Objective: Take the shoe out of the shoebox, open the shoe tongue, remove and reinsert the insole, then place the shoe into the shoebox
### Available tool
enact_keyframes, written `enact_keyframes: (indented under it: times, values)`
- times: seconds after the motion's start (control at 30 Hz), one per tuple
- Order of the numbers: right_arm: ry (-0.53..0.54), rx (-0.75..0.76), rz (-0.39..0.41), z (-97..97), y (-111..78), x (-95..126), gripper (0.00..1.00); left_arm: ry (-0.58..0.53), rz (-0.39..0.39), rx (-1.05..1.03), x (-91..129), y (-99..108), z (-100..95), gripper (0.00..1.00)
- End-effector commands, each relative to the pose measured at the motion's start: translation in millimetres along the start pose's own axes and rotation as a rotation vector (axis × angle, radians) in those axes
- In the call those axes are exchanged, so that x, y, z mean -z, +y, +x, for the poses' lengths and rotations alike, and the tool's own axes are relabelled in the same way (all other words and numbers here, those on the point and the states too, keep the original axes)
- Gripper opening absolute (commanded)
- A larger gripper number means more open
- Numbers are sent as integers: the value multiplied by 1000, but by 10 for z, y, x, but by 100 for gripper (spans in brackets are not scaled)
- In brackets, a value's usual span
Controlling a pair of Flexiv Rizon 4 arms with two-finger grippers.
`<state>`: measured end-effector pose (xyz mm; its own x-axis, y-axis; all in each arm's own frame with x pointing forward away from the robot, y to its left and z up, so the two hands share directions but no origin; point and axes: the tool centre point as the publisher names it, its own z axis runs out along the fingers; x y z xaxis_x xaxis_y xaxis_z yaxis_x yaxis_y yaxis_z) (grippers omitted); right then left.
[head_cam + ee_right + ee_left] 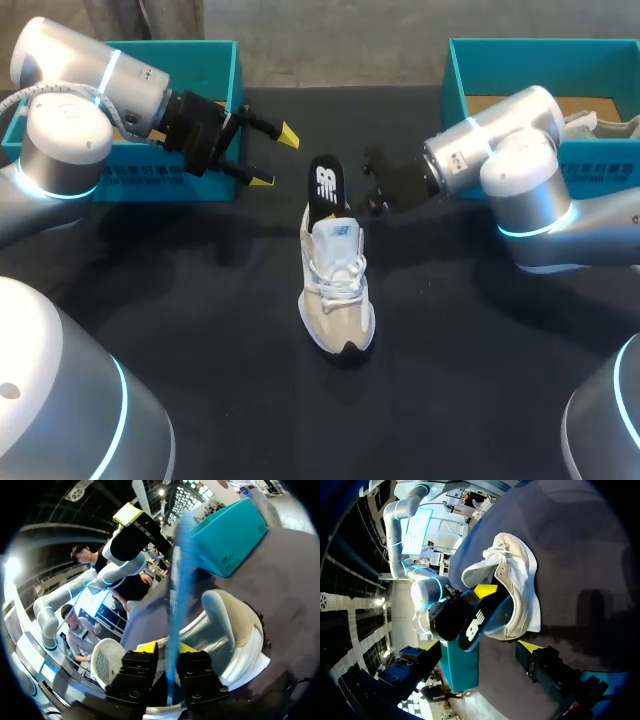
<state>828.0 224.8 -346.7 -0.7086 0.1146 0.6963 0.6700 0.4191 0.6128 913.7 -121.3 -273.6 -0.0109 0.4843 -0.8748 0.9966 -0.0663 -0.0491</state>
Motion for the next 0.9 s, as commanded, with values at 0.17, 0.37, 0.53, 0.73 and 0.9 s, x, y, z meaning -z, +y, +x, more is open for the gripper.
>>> enact_keyframes:
  times: [0.17,0.37,0.53,0.73,0.9]
  values:
    - [-42,27,27,31,182,144,31,1,-2,-1,-3,-7,-1,100]
    - [-53,44,48,-39,283,212,26,1,-2,-1,-3,-7,-1,100]
    - [-38,45,91,-78,311,196,4,1,-2,-1,-3,-7,-1,100]
    - [-32,33,108,-91,270,187,0,1,-2,-1,-3,-7,-1,100]
    - [-24,14,118,-60,182,145,0,1,-2,-1,-3,-7,-1,100]
